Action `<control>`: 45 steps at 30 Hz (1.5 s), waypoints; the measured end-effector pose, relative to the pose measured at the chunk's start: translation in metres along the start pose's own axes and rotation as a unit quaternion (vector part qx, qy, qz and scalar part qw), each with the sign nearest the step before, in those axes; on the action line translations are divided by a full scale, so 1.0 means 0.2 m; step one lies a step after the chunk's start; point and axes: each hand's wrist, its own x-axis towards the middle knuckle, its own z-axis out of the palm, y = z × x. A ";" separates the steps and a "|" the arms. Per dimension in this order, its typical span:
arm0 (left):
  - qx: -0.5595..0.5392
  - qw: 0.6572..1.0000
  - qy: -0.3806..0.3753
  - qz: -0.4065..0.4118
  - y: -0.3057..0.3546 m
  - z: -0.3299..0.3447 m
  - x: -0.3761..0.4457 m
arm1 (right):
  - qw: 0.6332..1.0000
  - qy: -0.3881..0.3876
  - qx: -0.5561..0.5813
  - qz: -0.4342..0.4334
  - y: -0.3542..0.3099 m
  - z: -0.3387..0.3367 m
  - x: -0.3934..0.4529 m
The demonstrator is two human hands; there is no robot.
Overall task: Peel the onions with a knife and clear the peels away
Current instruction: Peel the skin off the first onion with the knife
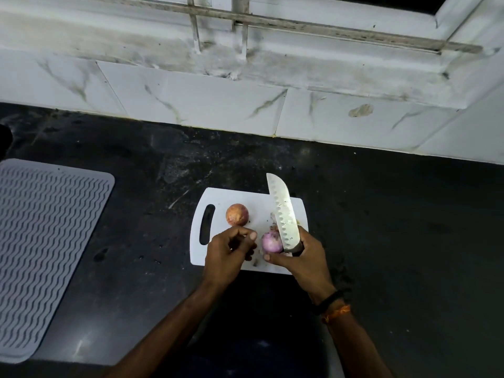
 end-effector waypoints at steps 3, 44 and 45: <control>-0.030 0.999 -0.022 -0.014 0.02 0.02 0.00 | 1.000 -0.010 -0.004 0.004 -0.01 0.00 -0.01; 0.161 0.984 -0.031 -0.074 -0.08 -0.06 0.01 | 0.960 -0.062 -0.271 -0.011 -0.10 0.15 0.65; 0.161 0.984 -0.032 -0.074 -0.08 -0.06 0.00 | 0.963 -0.051 -0.266 -0.006 -0.10 0.13 0.63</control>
